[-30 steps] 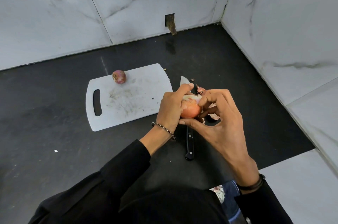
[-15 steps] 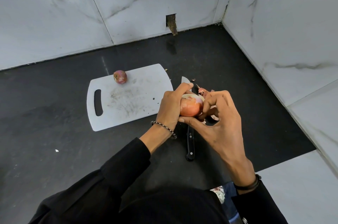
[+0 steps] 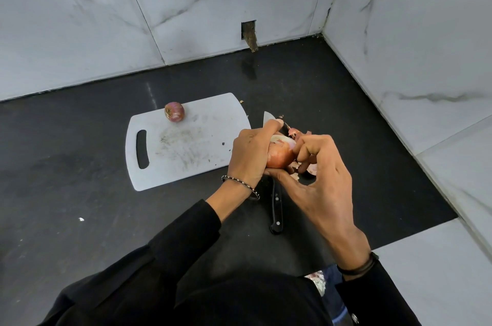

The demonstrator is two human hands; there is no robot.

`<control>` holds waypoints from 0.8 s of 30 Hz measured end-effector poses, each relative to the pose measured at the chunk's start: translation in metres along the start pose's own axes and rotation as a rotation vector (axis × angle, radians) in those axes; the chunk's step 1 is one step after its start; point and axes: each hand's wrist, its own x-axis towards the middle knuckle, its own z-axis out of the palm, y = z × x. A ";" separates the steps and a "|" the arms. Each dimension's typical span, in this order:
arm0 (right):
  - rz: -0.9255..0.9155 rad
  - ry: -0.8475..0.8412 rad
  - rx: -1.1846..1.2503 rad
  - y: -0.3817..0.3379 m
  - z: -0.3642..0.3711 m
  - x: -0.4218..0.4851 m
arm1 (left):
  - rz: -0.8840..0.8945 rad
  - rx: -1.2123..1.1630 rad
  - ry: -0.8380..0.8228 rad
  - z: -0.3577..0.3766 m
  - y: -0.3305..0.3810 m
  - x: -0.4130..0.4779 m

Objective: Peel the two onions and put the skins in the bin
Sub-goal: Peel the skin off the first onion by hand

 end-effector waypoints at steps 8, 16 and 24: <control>-0.093 0.003 -0.121 -0.001 -0.002 0.001 | 0.002 0.078 0.032 -0.001 -0.001 -0.001; -0.068 -0.029 -0.107 0.002 0.004 -0.003 | -0.071 0.096 -0.003 -0.002 -0.001 0.000; 0.178 -0.075 0.072 -0.005 -0.003 0.003 | -0.132 -0.098 -0.057 -0.004 0.000 -0.006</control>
